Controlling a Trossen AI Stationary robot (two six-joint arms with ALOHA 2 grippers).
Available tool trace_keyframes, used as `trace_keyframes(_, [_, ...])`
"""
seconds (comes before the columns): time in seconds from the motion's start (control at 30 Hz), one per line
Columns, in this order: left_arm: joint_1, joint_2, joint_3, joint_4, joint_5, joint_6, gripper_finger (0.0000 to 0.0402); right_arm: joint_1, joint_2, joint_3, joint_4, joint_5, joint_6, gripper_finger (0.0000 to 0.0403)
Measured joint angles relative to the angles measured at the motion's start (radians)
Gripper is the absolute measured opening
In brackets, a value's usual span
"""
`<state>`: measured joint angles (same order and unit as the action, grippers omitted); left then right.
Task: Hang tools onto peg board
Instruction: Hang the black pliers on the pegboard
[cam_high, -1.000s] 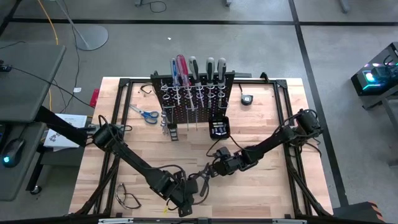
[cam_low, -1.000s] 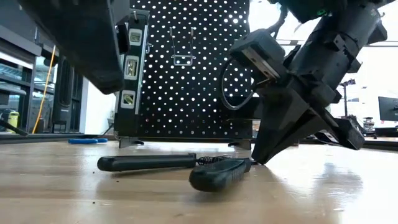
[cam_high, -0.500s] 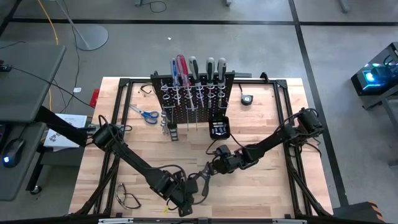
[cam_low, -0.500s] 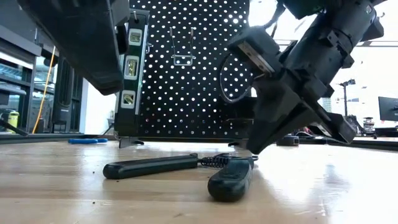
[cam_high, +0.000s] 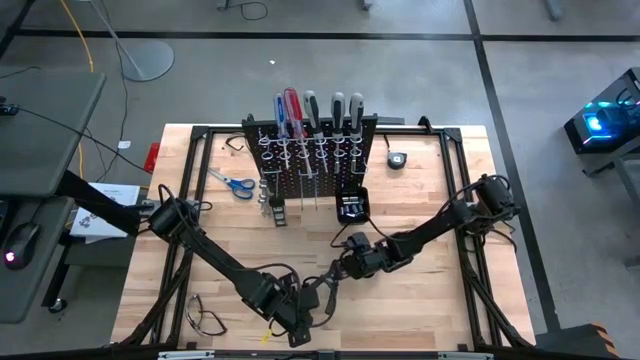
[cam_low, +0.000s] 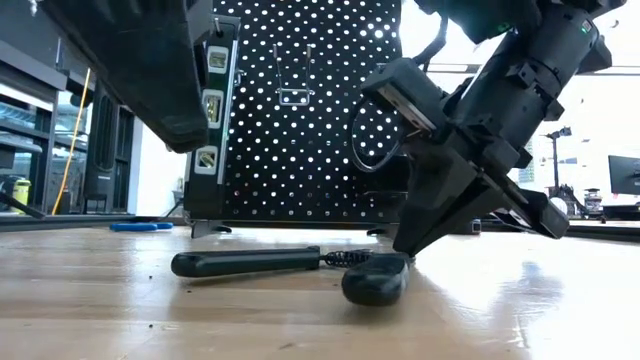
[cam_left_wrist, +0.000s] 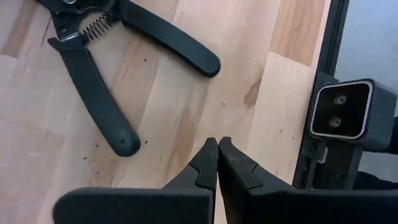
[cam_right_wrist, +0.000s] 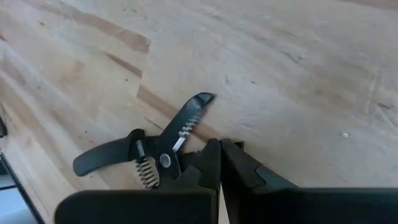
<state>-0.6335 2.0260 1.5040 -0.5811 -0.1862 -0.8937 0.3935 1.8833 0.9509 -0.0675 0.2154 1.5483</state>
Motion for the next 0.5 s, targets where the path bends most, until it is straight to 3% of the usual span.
trace_keyframes(0.2, [0.005,-0.095,0.0,-0.088,-0.007,0.04,0.0,0.029,0.073,0.007,0.024,-0.024,0.071,0.0])
trace_keyframes(0.33, [-0.008,-0.172,0.001,-0.173,-0.075,0.03,0.0,0.042,0.092,0.007,0.057,-0.023,0.103,0.0])
trace_keyframes(0.5, [-0.032,-0.174,-0.023,-0.251,-0.105,-0.091,0.0,0.043,0.096,0.005,0.087,-0.031,0.104,0.0])
